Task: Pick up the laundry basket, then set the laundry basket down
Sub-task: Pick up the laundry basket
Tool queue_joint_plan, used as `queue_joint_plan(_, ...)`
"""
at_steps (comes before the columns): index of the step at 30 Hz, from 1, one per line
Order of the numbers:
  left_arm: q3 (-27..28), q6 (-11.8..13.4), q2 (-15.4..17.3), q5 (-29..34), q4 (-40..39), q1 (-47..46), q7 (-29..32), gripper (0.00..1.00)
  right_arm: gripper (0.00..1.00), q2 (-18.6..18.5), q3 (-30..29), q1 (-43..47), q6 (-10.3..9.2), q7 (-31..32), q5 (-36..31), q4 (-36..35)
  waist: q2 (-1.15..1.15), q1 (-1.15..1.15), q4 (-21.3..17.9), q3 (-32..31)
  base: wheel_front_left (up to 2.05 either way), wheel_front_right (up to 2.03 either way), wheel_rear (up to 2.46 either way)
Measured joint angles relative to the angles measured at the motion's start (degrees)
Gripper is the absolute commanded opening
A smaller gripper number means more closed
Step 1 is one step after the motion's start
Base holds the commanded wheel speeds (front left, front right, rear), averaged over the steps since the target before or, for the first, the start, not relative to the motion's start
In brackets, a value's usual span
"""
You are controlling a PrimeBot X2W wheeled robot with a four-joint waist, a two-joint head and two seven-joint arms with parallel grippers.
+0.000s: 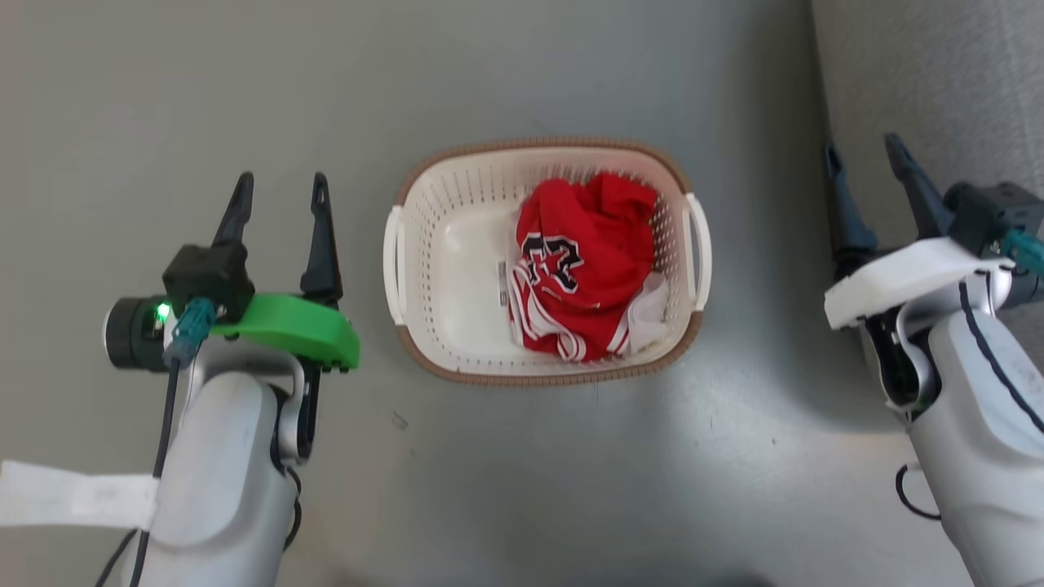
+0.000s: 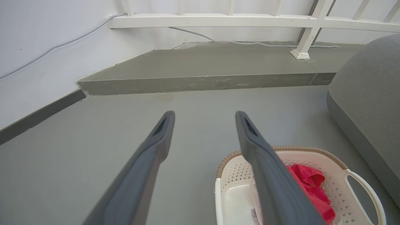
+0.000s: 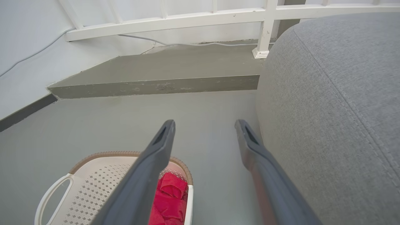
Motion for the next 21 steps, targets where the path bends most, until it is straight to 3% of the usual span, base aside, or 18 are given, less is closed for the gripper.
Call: queue_joint_plan(21, -1.47, -2.97, -0.82, -1.83, 11.34, -16.30, 4.75, 1.00, 1.00, 1.91, 2.18, -14.02, 2.03, -0.01, -0.12, 9.62, 0.00, 0.01, -0.31, 15.91, 0.00, 0.00, 0.00)
